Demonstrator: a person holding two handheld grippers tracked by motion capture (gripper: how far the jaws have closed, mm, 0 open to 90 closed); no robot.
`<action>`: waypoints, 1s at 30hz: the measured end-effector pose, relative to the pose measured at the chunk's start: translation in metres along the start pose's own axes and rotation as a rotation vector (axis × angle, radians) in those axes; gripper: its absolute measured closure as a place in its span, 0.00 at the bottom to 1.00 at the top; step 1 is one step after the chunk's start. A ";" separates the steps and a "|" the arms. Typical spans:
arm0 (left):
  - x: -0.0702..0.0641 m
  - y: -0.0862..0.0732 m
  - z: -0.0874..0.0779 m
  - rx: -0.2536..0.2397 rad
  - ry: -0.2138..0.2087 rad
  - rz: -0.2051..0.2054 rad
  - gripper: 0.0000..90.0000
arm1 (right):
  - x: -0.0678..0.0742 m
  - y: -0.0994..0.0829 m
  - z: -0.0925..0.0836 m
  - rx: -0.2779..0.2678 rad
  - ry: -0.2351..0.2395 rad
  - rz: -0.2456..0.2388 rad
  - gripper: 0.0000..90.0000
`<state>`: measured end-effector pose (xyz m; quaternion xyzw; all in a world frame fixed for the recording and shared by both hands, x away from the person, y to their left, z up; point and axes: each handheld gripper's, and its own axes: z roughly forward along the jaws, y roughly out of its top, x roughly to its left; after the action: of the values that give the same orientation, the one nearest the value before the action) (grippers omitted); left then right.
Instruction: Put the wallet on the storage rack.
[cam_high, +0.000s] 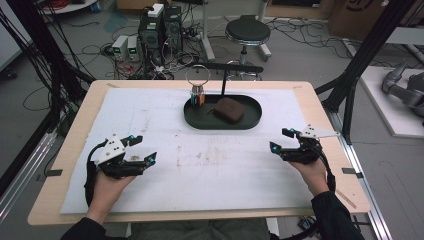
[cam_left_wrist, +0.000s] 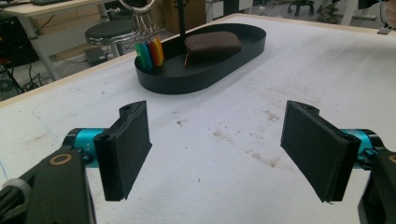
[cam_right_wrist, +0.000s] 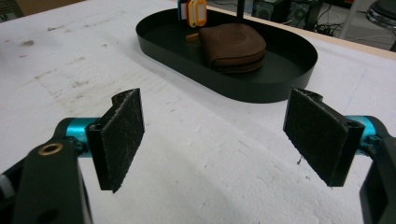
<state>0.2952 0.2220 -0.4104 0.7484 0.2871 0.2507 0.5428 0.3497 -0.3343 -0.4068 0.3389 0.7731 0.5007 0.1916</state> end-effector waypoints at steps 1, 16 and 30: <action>0.000 -0.001 0.000 0.002 0.000 0.002 0.26 | -0.001 0.000 0.000 0.003 -0.005 0.002 0.23; 0.002 -0.004 -0.002 0.015 0.010 -0.018 0.26 | -0.006 -0.002 0.004 0.024 -0.031 0.028 0.23; 0.003 -0.004 -0.001 0.019 0.009 -0.022 0.26 | -0.006 -0.003 0.003 0.026 -0.038 0.023 0.23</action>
<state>0.2959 0.2254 -0.4136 0.7490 0.3001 0.2454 0.5372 0.3551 -0.3378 -0.4110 0.3599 0.7717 0.4864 0.1960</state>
